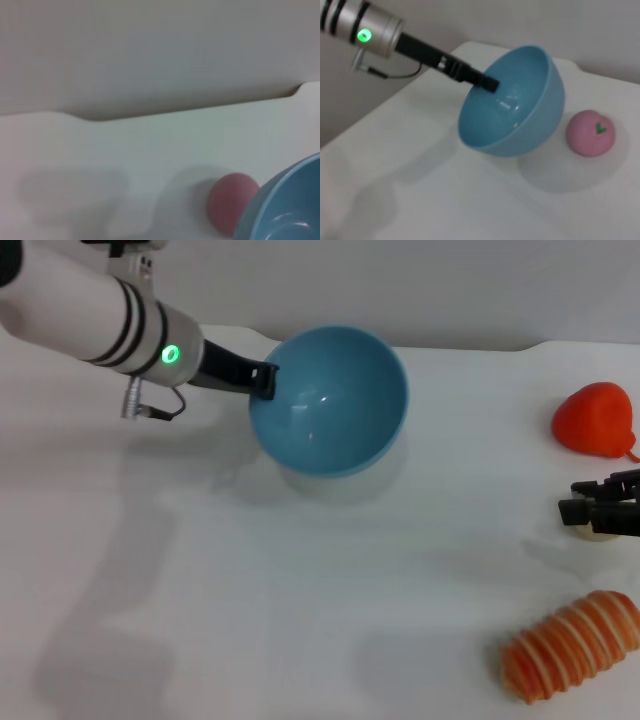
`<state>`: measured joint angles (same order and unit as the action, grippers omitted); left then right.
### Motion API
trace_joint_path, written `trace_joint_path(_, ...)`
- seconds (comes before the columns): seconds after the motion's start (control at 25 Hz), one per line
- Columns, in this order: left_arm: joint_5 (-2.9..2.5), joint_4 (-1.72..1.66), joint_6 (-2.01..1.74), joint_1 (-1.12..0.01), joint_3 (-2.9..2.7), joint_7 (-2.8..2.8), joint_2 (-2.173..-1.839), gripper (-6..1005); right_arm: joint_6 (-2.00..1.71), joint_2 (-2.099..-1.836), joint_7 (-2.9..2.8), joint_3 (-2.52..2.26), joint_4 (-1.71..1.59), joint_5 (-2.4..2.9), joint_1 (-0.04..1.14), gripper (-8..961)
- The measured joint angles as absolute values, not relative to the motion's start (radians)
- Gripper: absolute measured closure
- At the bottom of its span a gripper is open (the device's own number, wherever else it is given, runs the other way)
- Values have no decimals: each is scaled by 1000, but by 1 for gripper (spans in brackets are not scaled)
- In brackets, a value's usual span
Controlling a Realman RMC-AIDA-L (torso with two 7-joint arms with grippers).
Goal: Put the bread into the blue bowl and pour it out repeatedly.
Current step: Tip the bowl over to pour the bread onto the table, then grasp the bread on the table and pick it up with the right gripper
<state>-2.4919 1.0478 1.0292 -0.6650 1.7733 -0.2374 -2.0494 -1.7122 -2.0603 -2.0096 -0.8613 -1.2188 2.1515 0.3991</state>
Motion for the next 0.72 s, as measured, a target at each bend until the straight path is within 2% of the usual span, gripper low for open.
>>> trace_joint_path(0.36, -2496, 1064, 1142, -650, 1825, -237, -2034, 993, -1746, -2072, -2088, -1074, -1450, 2408, 420, 597)
trace_joint_path(0.72, -2496, 1055, 1133, -654, 1826, -238, -2035, 994, -1795, -2065, -2101, -1164, -1327, 2446, 500, 596)
